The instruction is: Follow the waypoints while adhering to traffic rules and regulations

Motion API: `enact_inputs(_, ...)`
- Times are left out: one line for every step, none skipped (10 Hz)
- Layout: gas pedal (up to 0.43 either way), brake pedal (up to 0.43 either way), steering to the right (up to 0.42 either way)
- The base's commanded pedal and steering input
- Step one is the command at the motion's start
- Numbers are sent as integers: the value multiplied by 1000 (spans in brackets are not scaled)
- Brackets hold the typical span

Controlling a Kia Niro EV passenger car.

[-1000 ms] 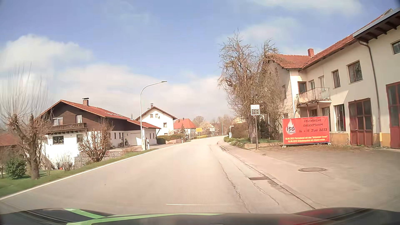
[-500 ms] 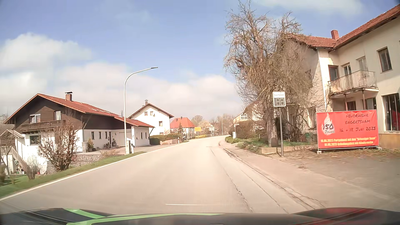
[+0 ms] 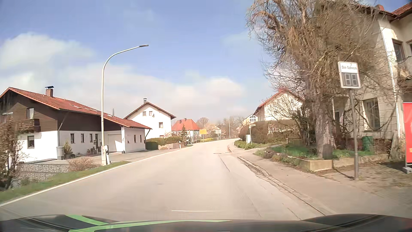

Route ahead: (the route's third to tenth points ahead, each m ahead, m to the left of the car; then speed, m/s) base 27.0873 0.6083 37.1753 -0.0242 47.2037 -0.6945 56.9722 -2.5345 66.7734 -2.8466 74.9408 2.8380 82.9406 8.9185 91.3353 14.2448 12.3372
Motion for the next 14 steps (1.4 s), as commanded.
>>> enact_inputs(157,0,0)
enact_inputs(150,0,0)
enact_inputs(138,0,0)
enact_inputs(87,0,1)
enact_inputs(39,0,4)
enact_inputs(0,0,6)
enact_inputs(0,0,7)
enact_inputs(0,0,7)
enact_inputs(0,0,8)
enact_inputs(0,0,8)
enact_inputs(0,0,8)
enact_inputs(0,0,7)
enact_inputs(0,0,8)
enact_inputs(0,0,8)
